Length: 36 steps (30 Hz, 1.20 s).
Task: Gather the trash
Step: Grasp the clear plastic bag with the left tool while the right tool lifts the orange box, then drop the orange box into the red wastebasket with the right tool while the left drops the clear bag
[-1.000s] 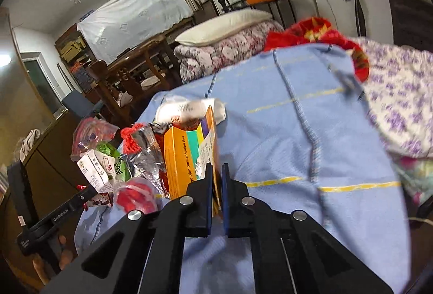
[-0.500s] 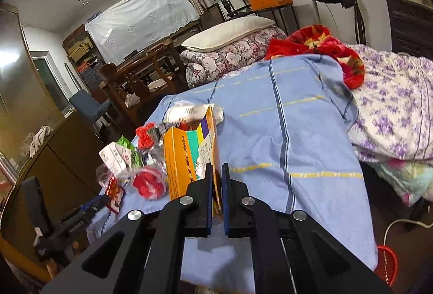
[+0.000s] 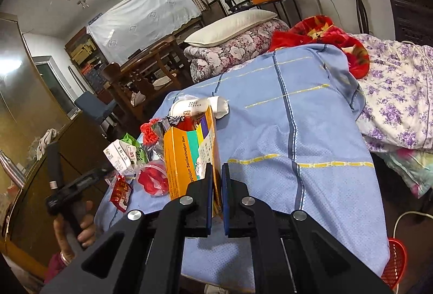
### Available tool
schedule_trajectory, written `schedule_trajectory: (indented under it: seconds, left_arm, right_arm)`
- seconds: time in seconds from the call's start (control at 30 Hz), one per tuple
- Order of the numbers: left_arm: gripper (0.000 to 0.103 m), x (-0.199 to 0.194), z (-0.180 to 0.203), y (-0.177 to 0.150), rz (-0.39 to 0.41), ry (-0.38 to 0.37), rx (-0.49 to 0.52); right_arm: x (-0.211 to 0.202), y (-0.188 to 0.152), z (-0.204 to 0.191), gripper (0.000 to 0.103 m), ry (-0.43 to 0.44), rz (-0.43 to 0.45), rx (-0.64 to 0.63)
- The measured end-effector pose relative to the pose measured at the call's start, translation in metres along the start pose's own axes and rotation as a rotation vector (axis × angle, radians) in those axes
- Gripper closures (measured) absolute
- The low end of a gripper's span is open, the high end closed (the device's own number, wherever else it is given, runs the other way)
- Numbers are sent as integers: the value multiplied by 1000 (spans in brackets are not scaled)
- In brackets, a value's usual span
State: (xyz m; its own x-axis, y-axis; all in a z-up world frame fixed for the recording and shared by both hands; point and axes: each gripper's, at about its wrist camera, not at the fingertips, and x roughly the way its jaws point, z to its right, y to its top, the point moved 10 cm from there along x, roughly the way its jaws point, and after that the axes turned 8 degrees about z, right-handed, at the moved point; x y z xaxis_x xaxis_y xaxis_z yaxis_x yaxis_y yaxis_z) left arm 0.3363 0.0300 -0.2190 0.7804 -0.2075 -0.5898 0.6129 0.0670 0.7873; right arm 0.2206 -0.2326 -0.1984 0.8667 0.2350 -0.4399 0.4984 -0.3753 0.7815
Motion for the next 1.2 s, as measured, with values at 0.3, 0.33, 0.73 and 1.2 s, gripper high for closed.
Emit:
schedule_trajectory:
  seconds: [0.3, 0.33, 0.73, 1.2]
  left_arm:
    - [60, -47, 6, 10, 124, -106, -63]
    - [60, -56, 10, 11, 132, -124, -74]
    - [60, -166, 109, 22, 212, -267, 40]
    - [60, -220, 324, -31, 123, -497, 276]
  right_arm:
    - [-6, 6, -2, 96, 8, 6, -6]
    - [-9, 8, -3, 96, 10, 8, -9]
    - [-109, 35, 2, 97, 38, 82, -50]
    - [-273, 19, 155, 96, -171, 235, 19]
